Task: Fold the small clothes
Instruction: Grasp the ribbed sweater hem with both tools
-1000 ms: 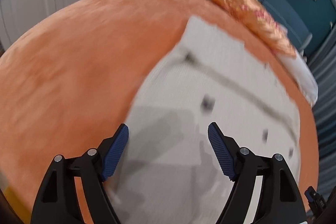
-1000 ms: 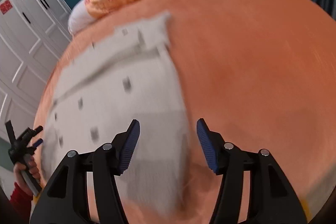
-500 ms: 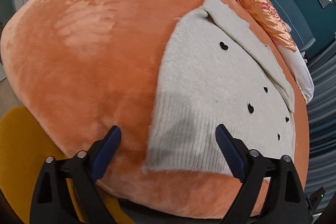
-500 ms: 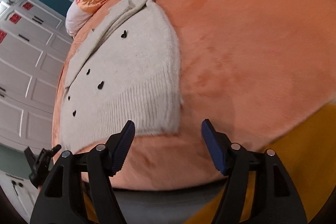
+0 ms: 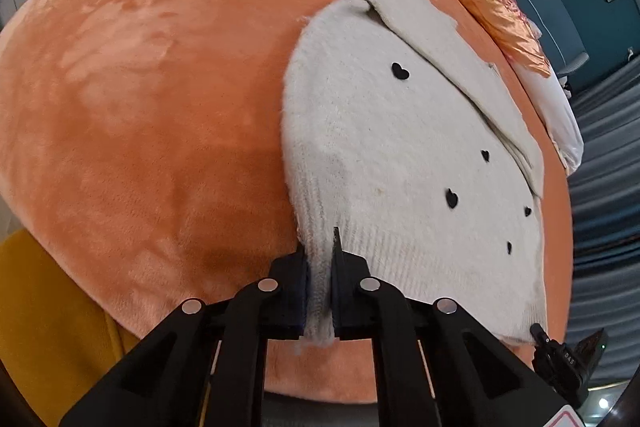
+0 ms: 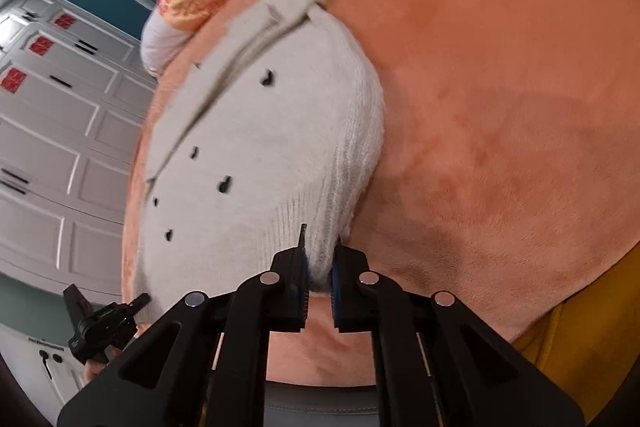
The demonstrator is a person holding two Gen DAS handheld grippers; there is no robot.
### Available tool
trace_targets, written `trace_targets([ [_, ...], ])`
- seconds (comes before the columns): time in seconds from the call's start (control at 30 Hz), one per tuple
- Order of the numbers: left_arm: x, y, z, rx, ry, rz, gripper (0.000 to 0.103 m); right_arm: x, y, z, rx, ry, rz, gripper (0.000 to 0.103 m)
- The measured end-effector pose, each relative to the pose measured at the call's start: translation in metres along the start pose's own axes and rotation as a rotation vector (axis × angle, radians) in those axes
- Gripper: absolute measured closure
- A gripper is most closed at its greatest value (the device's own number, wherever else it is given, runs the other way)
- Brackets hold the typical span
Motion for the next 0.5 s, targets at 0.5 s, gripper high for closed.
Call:
trace_targets([
  [0.5, -0.072, -0.023, 0.082, 0.162, -0.117, -0.038, 0.099, -0.082, 0.033, 0.089, -0.188, -0.184, 0.148, 0.098],
])
Point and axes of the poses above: each gripper's, at about its wrist camera, not at the fingertips, and x roughly the way its jaws point, y to its right, z to its underside, the point moved 10 cm from there along x, roughly the way its jaws point, and after that the axes turned 1 degree about x, right-handed, at the moved point
